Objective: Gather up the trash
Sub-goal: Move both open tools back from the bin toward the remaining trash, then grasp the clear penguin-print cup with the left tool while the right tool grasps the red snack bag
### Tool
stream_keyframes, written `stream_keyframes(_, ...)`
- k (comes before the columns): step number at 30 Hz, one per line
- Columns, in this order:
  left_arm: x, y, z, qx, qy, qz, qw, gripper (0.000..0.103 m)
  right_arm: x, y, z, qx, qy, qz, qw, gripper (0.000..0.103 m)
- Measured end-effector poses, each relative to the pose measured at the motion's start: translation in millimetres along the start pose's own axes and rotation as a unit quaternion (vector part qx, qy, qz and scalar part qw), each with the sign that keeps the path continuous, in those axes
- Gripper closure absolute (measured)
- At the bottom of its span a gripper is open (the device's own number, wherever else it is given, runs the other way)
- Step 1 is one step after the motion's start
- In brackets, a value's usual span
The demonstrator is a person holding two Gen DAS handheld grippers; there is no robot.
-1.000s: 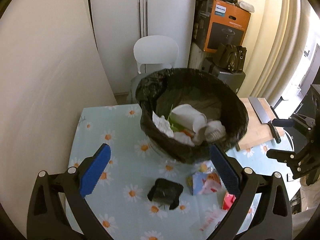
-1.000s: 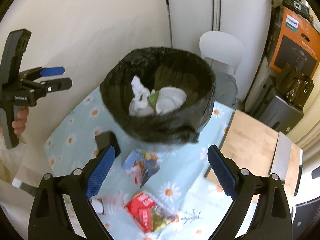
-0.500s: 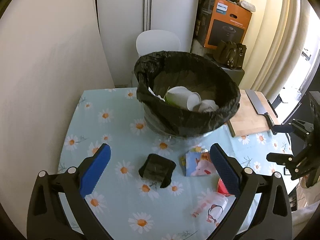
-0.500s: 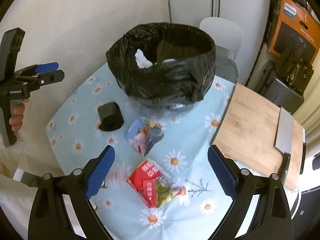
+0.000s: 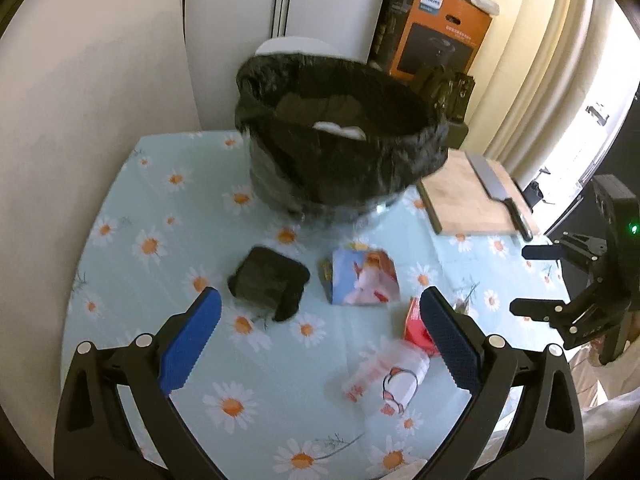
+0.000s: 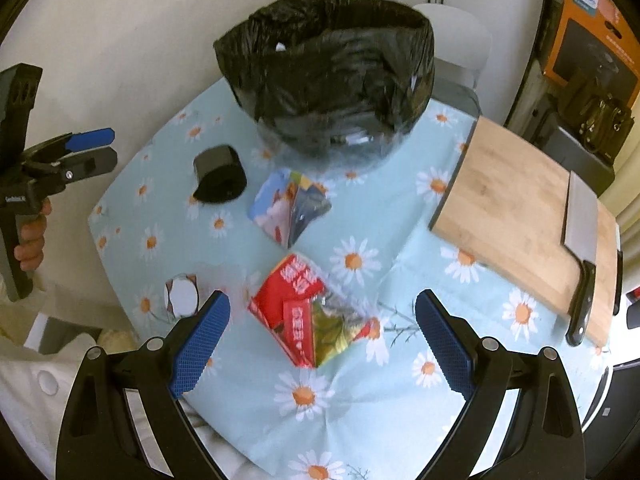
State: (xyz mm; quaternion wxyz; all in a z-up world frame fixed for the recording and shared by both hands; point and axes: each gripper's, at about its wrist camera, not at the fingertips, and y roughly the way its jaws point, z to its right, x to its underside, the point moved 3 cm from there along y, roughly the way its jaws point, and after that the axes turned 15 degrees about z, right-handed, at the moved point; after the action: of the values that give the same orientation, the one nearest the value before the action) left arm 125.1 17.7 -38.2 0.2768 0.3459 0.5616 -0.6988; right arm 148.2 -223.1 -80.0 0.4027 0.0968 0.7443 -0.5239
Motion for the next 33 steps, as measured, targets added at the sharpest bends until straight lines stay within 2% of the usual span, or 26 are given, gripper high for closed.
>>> stream_keyframes(4, 18.9, 7.8, 7.9, 0.003, 0.006, -0.013, 0.9999, 0.006, 12.2, 5.0, 0.0, -0.006, -0.002, -0.013, 1.000, 0.013)
stream_keyframes(14, 57.6, 28.6, 35.1, 0.053, 0.013, -0.040, 0.9977, 0.006, 40.4, 20.1, -7.4, -0.020, -0.026, -0.048, 0.998, 0.013)
stream_keyframes(21, 81.5, 47.7, 48.4, 0.078, 0.047, -0.078, 0.9928, 0.006, 49.9, 31.1, -8.6, -0.026, -0.044, -0.067, 0.996, 0.013)
stream_keyframes(29, 108.7, 70.5, 59.6, 0.109, 0.081, -0.132, 0.9819, 0.006, 54.0, 39.6, -11.4, -0.033, -0.053, -0.080, 0.995, 0.013)
stream_keyframes(33, 118.6, 78.4, 57.9, 0.120, 0.082, -0.150, 0.9779, 0.029, 56.7, 46.9, -16.0, -0.040, -0.068, -0.093, 0.993, 0.013)
